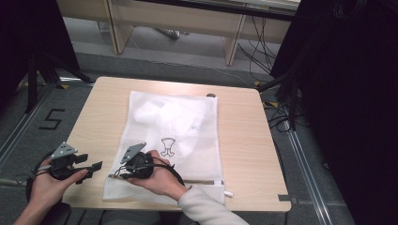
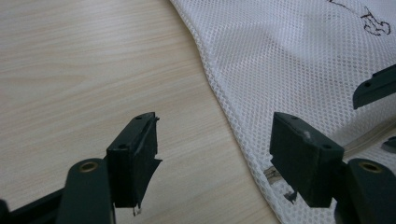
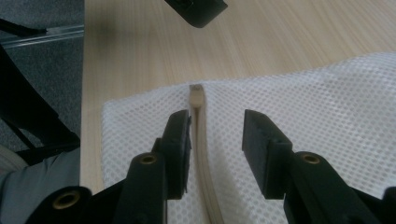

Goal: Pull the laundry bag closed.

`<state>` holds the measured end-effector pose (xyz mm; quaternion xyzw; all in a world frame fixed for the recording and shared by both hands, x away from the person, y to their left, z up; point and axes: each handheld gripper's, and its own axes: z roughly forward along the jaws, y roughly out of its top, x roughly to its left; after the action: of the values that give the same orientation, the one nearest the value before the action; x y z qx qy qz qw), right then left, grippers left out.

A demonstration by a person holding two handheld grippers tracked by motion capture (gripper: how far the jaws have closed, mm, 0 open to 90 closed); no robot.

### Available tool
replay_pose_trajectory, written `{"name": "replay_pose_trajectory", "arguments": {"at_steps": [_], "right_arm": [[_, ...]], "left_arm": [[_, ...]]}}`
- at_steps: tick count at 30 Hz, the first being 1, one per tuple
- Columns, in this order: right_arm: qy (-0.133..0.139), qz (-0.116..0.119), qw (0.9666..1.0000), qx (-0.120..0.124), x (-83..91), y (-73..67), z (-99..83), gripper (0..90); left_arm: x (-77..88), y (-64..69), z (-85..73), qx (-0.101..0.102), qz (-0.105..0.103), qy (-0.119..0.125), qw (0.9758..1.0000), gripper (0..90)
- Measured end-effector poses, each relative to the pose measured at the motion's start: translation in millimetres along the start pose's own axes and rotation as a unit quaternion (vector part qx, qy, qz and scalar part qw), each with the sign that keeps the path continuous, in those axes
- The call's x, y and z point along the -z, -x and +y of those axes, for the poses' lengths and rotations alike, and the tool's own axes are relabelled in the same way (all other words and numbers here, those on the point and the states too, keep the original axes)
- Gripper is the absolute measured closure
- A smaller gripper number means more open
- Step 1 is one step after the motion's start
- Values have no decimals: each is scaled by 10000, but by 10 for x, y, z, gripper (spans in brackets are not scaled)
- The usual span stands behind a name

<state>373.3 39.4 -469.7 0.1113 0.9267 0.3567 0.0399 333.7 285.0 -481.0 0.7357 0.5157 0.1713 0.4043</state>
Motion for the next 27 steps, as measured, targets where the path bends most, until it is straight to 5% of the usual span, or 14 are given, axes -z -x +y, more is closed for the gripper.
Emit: {"name": "replay_pose_trajectory", "arguments": {"at_steps": [27], "right_arm": [[-144,110,9998,-88,-348,-85,71,741]], "left_arm": [[-8,6,0,31,-14,-24,10000,318]]}}
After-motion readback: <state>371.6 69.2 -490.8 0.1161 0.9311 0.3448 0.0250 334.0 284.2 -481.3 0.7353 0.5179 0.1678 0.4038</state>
